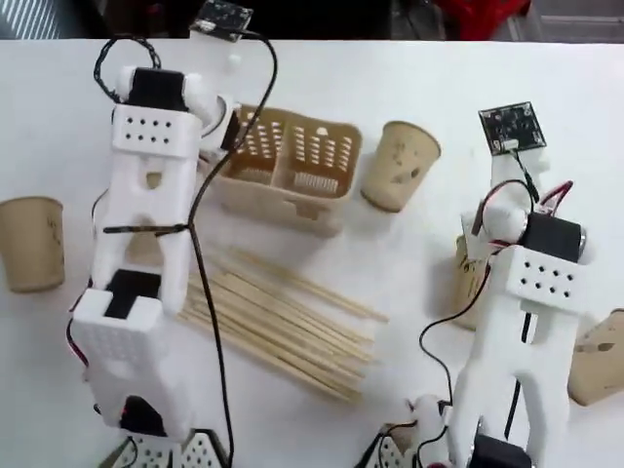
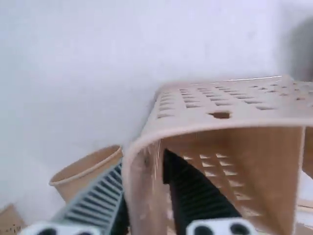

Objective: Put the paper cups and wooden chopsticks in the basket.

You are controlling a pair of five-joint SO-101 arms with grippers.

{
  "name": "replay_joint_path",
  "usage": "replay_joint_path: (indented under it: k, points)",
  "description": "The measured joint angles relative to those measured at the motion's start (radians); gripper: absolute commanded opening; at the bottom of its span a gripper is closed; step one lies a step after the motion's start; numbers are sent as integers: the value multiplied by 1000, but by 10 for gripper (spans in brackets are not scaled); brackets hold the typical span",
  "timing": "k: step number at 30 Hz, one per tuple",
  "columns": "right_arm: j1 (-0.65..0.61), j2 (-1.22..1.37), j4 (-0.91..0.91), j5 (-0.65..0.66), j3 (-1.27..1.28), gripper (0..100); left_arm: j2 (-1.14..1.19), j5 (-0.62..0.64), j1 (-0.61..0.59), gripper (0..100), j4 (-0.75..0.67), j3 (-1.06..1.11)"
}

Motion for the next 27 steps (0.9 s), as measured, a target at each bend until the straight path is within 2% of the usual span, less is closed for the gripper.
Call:
replay_joint_path:
  k: [8, 13, 19, 27]
  points:
    - [-2, 0, 0, 0, 0, 88, 60, 0, 0, 169, -23, 11]
    - [-2, 2, 0, 49, 0, 88, 106, 17, 0, 172, 6, -51]
    - [-2, 3, 0, 57, 0, 88, 110, 95, 0, 172, 118, -310]
    - [-2, 3, 0, 57, 0, 84, 35, 98, -31, 170, 124, -624]
